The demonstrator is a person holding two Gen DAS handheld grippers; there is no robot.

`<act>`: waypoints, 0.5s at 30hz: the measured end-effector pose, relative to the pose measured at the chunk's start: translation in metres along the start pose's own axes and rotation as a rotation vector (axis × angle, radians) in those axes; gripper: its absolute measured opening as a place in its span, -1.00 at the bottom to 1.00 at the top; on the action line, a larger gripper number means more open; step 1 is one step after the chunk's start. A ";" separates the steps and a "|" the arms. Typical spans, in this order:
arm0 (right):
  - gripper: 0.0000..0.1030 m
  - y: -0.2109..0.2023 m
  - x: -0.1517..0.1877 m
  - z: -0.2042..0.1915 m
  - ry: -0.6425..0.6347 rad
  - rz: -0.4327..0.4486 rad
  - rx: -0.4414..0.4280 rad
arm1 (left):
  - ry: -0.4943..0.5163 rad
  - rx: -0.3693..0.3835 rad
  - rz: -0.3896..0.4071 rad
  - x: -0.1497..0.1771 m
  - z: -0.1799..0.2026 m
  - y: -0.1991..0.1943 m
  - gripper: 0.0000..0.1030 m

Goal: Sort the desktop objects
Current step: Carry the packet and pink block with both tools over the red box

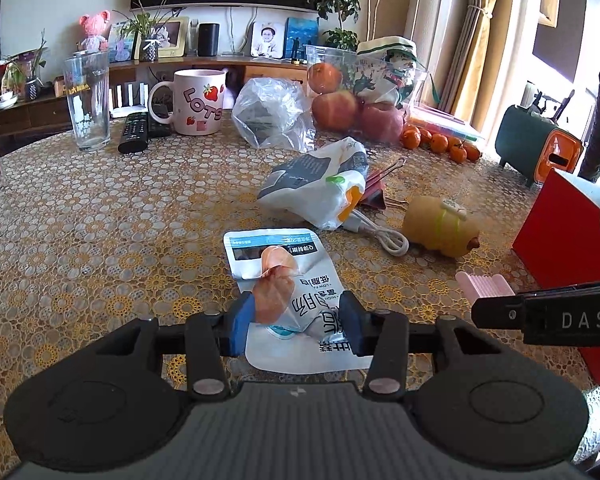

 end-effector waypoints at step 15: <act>-0.22 -0.079 0.017 0.011 -0.002 0.077 -0.026 | 0.040 0.113 0.024 -0.001 0.053 -0.074 -0.13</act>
Point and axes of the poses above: each gripper's, at about its wrist camera, not at the fingertips, and y roughly the way its jaws point, z to its right, x to its underside, the point moved 3 cm from there along y, roughly the way its jaws point, and after that the axes turned 9 degrees about -y, right-handed, at the moved point
